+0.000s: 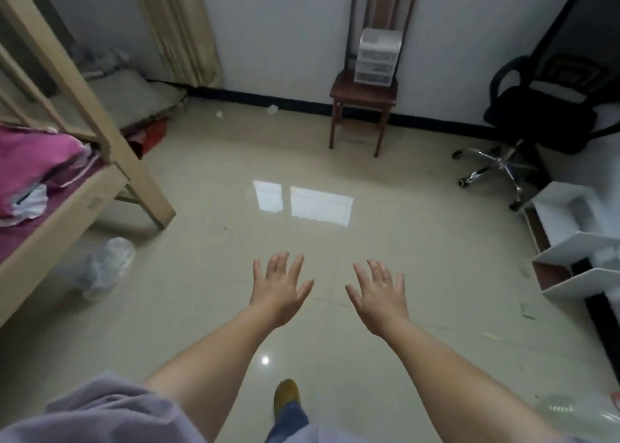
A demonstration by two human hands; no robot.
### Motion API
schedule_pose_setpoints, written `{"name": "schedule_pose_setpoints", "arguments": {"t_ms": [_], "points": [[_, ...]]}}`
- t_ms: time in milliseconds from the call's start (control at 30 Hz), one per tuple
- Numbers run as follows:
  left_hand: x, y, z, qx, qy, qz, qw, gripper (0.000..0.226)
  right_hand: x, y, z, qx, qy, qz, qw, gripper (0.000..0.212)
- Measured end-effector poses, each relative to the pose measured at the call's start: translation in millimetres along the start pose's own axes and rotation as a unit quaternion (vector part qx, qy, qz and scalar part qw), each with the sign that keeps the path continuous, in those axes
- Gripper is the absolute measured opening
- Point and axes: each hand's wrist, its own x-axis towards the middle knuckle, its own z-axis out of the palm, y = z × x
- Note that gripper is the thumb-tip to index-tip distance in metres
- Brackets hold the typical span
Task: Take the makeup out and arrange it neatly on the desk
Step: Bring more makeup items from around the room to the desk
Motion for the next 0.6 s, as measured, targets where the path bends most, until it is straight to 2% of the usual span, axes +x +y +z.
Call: {"name": "schedule_pose_setpoints", "arguments": {"t_ms": [100, 200, 300, 400, 600], "points": [[65.0, -9.9, -27.2, 0.006, 0.001, 0.016, 1.0, 0.061, 53.6, -8.8, -24.9, 0.022, 0.009, 0.018, 1.0, 0.059], [122.2, -2.4, -43.4, 0.011, -0.012, 0.038, 0.999, 0.062, 99.6, -1.2, -39.3, 0.025, 0.007, 0.034, 0.999, 0.071], [183.1, 10.7, -56.5, 0.026, -0.017, 0.07, 0.997, 0.062, 153.8, 21.3, -53.6, 0.027, -0.008, 0.061, 0.998, 0.057], [254.6, 26.0, -70.6, 0.035, -0.012, 0.086, 0.996, 0.063, 216.1, 49.9, -68.9, 0.026, -0.012, 0.066, 0.997, 0.057], [395.7, 64.5, -108.3, 0.033, -0.013, 0.066, 0.997, 0.062, 351.7, 115.0, -124.0, 0.001, -0.021, 0.041, 0.999, 0.057]]}}
